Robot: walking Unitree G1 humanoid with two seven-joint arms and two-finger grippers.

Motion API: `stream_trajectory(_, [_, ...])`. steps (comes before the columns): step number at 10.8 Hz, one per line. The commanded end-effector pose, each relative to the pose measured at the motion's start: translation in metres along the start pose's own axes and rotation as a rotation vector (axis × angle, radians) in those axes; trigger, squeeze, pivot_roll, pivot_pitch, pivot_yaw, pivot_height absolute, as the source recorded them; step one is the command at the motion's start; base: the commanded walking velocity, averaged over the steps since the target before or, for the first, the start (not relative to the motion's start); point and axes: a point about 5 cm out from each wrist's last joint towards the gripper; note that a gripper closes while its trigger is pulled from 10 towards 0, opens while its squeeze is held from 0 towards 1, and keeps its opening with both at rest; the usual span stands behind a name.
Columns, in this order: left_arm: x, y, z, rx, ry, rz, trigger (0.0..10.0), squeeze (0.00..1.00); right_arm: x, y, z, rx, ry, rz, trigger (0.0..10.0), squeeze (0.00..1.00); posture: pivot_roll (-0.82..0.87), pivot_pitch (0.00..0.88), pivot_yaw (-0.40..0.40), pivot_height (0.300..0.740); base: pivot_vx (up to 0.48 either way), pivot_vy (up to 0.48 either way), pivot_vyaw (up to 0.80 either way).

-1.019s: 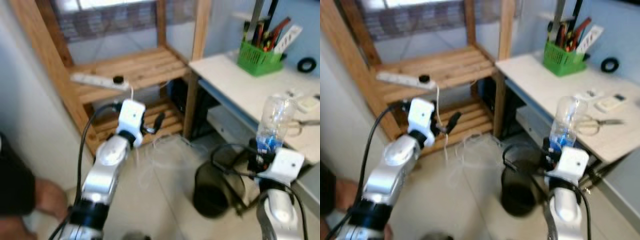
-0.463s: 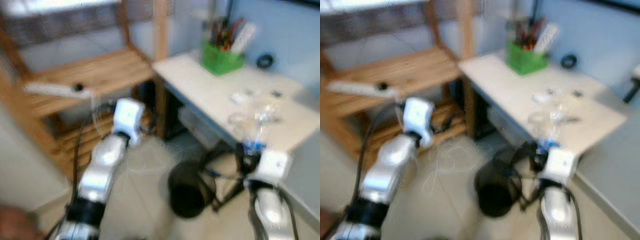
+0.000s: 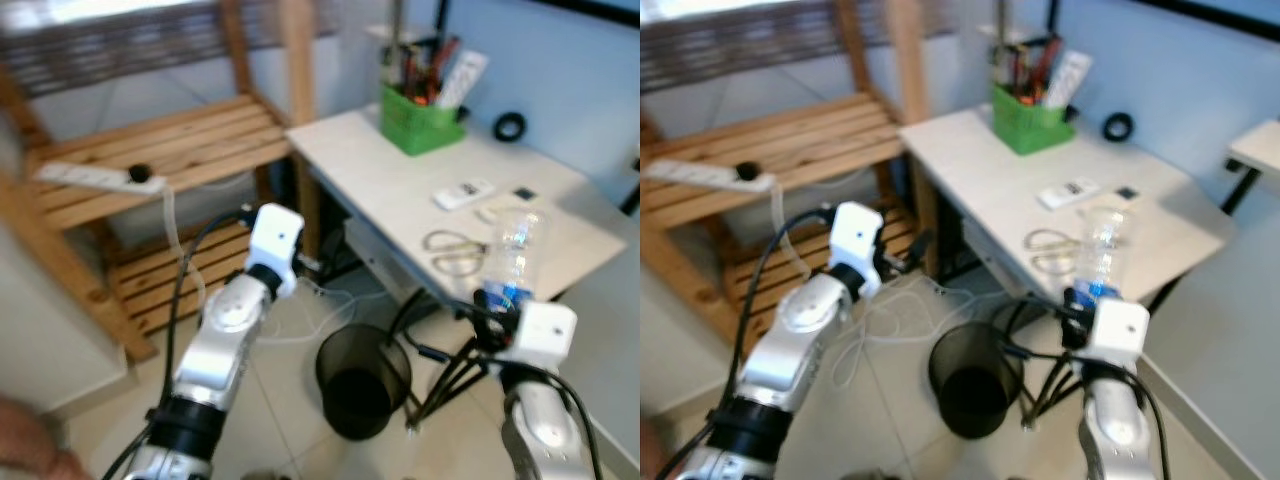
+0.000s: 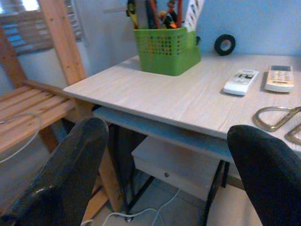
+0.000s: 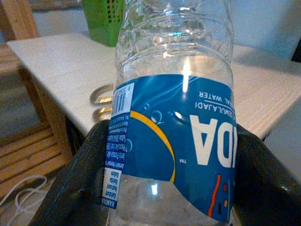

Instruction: Clean up the room

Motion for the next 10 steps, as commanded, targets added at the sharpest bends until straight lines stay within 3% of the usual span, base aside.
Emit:
stream_trajectory(1, [0.004,-0.001,0.001,0.0,0.02,-0.021,10.0,0.0,0.004,-0.001,0.002,0.02,0.006,-0.015,10.0,0.0,0.0,0.043,0.057,0.736,0.0,0.0,0.0])
stream_trajectory(3, [0.003,-0.001,-0.001,-0.006,0.019,-0.018,10.0,0.0,0.001,-0.006,0.007,0.109,-0.013,0.011,10.0,0.0,0.0,0.04,0.056,0.736,0.0,0.0,0.0])
stream_trajectory(7, [-0.002,-0.006,-0.004,-0.01,0.008,-0.004,10.0,0.0,-0.021,-0.023,0.023,0.389,-0.03,0.178,10.0,0.04,0.01,0.036,0.035,0.736,0.0,0.0,0.0])
stream_trajectory(10, [-0.007,-0.011,-0.01,-0.025,-0.002,0.007,10.0,0.0,-0.04,-0.022,0.022,0.408,-0.065,0.252,10.0,0.05,0.03,0.075,0.019,0.736,0.0,0.0,0.0])
Point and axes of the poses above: a point about 5 cm out from each wrist's last joint towards the gripper, its own y axis pointing out of the wrist towards the gripper, its own x axis along the axis of the wrist's last joint, z = x × y, and after that the axes turned 8 degrees about y, right-handed
